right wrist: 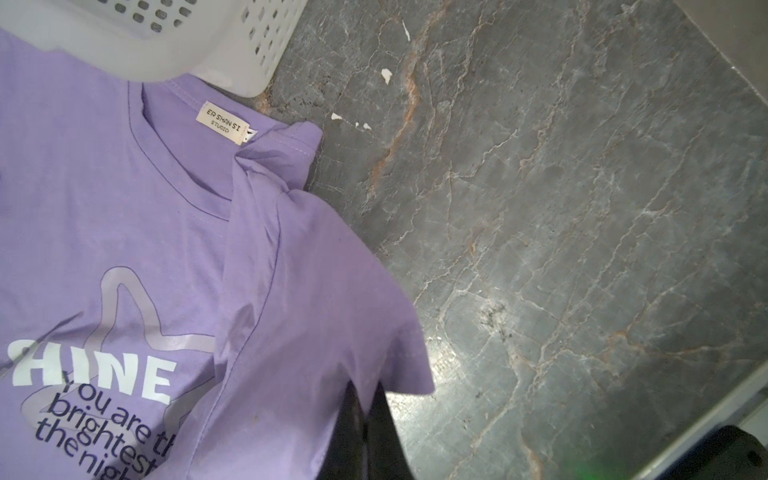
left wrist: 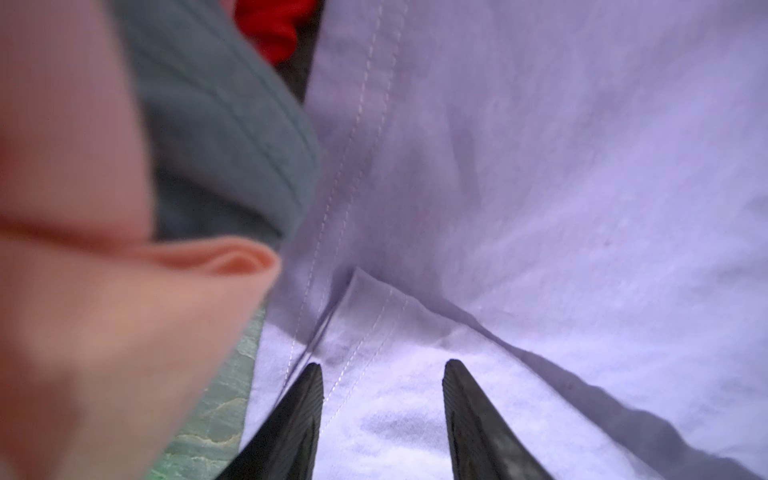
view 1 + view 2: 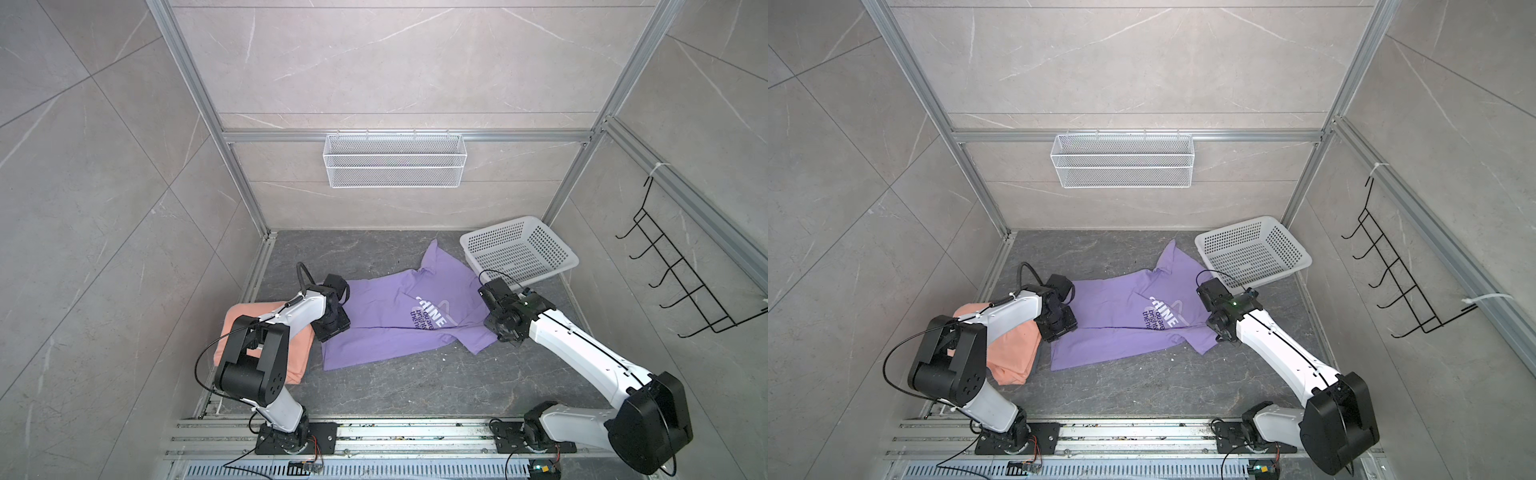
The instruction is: Fold and stack the t-shirts
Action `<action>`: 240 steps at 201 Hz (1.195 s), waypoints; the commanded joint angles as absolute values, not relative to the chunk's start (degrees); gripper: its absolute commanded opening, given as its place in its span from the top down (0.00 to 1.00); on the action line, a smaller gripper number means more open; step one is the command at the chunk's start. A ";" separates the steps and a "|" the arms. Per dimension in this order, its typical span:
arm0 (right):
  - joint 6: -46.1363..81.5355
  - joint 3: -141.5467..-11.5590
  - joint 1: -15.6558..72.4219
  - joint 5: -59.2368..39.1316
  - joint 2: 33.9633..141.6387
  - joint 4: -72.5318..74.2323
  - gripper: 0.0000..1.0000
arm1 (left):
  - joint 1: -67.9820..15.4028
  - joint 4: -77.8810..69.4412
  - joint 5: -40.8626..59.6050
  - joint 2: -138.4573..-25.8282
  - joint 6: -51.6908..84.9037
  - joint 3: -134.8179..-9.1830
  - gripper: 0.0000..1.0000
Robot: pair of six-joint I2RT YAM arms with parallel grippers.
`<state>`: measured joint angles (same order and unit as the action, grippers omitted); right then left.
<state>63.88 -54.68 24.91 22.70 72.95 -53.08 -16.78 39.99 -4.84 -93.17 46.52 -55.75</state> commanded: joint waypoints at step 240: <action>64.45 -54.14 25.32 20.91 74.33 -50.41 1.00 | -14.85 39.18 -0.74 -86.09 49.80 -52.39 0.85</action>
<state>63.90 -54.63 24.91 21.41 73.43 -51.22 -15.07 37.69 -2.11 -89.34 48.25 -53.87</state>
